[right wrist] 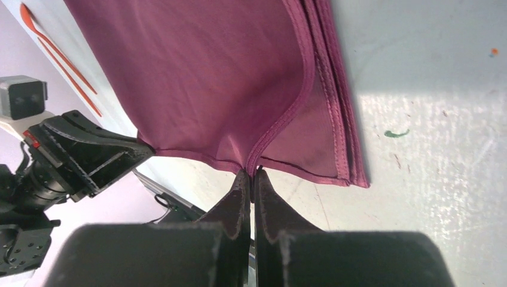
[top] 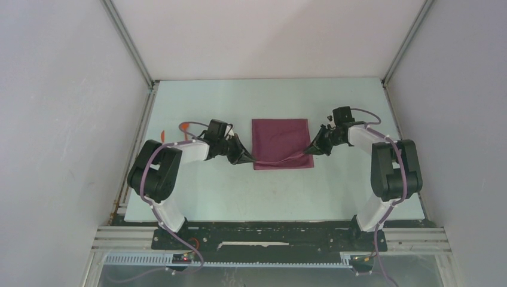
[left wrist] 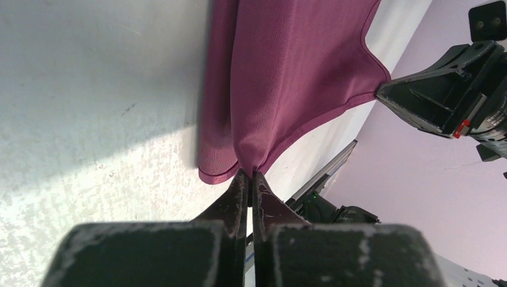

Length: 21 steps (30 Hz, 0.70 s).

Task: Fold the napkin into a case and place the utensils inside
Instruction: Smooth out the square-folded napkin at the center of the board.

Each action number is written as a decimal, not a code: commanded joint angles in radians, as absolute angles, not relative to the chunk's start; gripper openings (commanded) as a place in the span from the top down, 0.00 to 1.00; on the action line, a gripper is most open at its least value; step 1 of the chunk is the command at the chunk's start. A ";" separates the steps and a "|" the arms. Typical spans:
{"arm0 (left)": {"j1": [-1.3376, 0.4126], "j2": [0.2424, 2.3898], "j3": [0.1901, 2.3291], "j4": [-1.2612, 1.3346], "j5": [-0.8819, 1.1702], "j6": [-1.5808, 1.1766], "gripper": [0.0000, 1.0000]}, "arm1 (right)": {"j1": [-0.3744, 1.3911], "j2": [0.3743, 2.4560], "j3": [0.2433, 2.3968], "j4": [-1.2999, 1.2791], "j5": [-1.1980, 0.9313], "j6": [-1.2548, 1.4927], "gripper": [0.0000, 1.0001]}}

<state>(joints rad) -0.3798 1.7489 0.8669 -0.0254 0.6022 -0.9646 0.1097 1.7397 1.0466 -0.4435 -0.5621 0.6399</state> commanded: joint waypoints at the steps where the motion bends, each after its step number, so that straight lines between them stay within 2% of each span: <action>1: -0.398 1.710 0.854 -0.005 0.603 -0.931 1.00 | 0.096 1.686 1.007 -0.419 -0.544 0.595 1.00; 21: -0.478 1.694 0.831 -0.006 0.618 -0.935 1.00 | 0.060 1.688 0.932 -0.414 -0.472 0.572 1.00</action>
<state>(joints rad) -0.4541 1.7206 0.8303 -0.0219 0.6044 -0.9588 0.0700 1.7153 0.9443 -0.4294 -0.5152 0.5877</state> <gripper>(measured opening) 0.008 0.011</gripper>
